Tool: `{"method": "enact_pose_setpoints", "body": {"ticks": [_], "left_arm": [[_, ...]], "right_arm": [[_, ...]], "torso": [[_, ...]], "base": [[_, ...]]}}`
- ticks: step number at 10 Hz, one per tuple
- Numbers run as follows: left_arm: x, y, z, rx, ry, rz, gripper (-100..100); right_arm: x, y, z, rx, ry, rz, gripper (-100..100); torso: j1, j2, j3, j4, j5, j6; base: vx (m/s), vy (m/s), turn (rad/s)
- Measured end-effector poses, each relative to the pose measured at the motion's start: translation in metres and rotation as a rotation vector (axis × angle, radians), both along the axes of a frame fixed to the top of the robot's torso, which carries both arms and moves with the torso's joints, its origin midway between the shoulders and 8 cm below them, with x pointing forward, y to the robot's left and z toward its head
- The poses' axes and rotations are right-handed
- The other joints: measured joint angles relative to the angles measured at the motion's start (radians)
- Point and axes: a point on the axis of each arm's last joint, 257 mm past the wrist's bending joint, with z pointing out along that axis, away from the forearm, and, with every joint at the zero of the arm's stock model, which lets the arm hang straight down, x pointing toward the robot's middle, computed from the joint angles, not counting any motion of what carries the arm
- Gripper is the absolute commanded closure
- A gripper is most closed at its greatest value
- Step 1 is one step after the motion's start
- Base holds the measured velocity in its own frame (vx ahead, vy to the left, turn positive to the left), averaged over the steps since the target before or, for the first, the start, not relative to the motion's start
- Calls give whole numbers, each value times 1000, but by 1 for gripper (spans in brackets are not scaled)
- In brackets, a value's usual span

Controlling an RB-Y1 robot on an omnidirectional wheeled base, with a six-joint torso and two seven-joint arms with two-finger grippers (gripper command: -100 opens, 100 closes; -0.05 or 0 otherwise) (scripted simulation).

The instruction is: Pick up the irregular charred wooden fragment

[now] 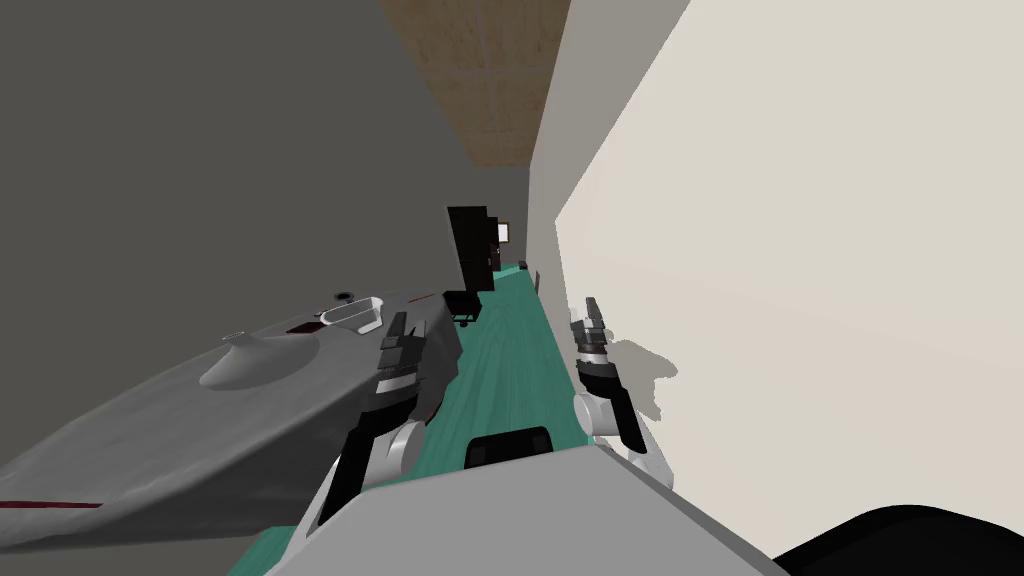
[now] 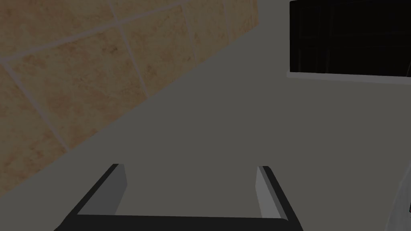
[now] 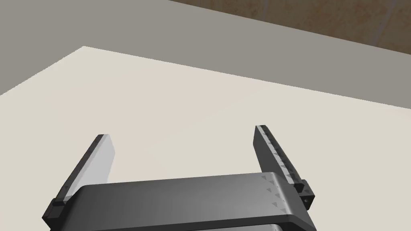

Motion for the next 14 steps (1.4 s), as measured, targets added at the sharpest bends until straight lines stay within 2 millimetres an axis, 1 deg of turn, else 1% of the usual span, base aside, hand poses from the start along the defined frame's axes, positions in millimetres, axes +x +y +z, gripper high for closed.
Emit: {"method": "enact_pose_setpoints", "body": {"ticks": [4, 14], "left_arm": [[1, -1, -9, 127, 33, -31, -100], [7, 3, -38, 403, 118, -99, -100]], "right_arm": [[0, 0, 0, 0, 0, 0, 0], [0, 0, 0, 0, 0, 0, 0]], "torso": [[-2, -6, -3, -1, 0, 0], [-1, -5, -3, -1, 0, 0]], "base": [[75, -40, 128], [67, -32, 115]]}}
